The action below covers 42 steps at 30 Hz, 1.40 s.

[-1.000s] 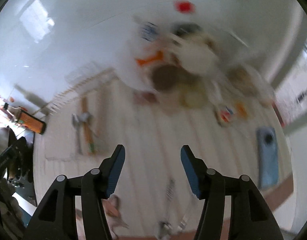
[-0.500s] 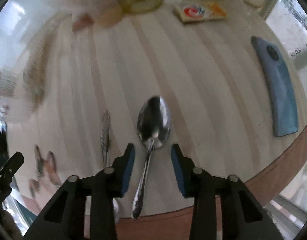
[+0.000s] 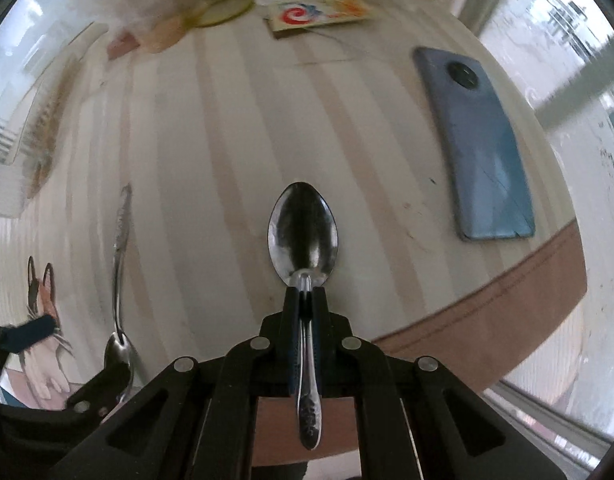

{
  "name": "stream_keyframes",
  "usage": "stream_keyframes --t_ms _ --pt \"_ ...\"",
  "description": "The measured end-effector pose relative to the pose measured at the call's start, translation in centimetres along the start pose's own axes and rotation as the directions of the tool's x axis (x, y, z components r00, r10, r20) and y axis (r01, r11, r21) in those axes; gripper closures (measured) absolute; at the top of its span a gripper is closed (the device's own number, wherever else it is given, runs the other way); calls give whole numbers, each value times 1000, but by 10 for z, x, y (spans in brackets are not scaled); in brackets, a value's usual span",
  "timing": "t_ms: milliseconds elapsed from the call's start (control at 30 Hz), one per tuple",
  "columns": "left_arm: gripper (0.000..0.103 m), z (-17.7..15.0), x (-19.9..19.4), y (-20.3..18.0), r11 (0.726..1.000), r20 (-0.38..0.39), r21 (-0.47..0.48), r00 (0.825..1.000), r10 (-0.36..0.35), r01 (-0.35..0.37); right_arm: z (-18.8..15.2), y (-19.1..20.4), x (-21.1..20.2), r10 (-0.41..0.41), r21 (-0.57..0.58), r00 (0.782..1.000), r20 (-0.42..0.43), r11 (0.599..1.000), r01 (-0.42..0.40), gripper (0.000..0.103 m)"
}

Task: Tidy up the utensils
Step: 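Return both tools to the remaining spoons and grasp one with the right tool, then grasp a steel spoon by its bowl with the left tool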

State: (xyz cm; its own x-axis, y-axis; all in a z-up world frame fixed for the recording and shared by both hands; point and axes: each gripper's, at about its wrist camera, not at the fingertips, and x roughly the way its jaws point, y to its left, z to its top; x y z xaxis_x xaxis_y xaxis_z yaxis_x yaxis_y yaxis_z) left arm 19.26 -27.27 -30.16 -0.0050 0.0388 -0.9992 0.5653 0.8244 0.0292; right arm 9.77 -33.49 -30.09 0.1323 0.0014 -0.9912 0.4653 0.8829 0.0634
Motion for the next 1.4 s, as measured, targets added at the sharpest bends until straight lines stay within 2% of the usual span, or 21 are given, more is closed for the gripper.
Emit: stream_keyframes --t_ms 33,100,167,267,367,567,800,900,1000,1067,1100,1233,1400 --pt "49 -1 3 0 1000 -9 2 1000 7 -7 -1 -3 -2 4 10 1000 -1 1000 -4 97" --pt "58 -3 5 4 999 -6 -14 1000 -30 30 -2 -6 -4 8 25 1000 -2 1000 -8 97" --pt "87 -3 2 9 999 4 -24 999 -32 32 -3 -9 -5 6 38 1000 -3 999 -6 97" --pt "97 -5 3 22 998 2 -55 999 -34 34 -1 -10 -7 1 48 1000 -8 999 -1 97" --pt "99 -8 4 41 992 4 -115 999 -43 43 10 -14 -6 -3 37 1000 -17 999 3 97" --pt "99 -23 8 88 971 15 -231 999 -52 53 21 13 0 -5 -51 999 -37 999 3 97" --pt "98 -41 9 140 916 20 -390 995 -96 96 34 72 3 50 -162 997 -53 985 -58 97" --pt "97 -48 6 156 895 42 -428 992 -117 123 41 94 5 93 -204 993 -67 973 -105 97" --pt "86 -51 2 169 883 72 -439 986 -148 165 41 121 6 161 -245 981 -106 952 -182 97" --pt "73 -49 -1 169 882 83 -432 982 -169 188 43 128 6 182 -252 976 -123 945 -208 97" --pt "73 -47 -3 163 884 93 -418 978 -186 207 46 127 6 183 -242 975 -122 948 -208 97" --pt "72 -32 -6 129 901 85 -334 961 -263 277 46 92 1 111 -207 990 -90 970 -128 97" --pt "60 -12 2 83 925 0 -244 954 -300 291 35 38 -3 42 -162 996 -77 985 -54 97"
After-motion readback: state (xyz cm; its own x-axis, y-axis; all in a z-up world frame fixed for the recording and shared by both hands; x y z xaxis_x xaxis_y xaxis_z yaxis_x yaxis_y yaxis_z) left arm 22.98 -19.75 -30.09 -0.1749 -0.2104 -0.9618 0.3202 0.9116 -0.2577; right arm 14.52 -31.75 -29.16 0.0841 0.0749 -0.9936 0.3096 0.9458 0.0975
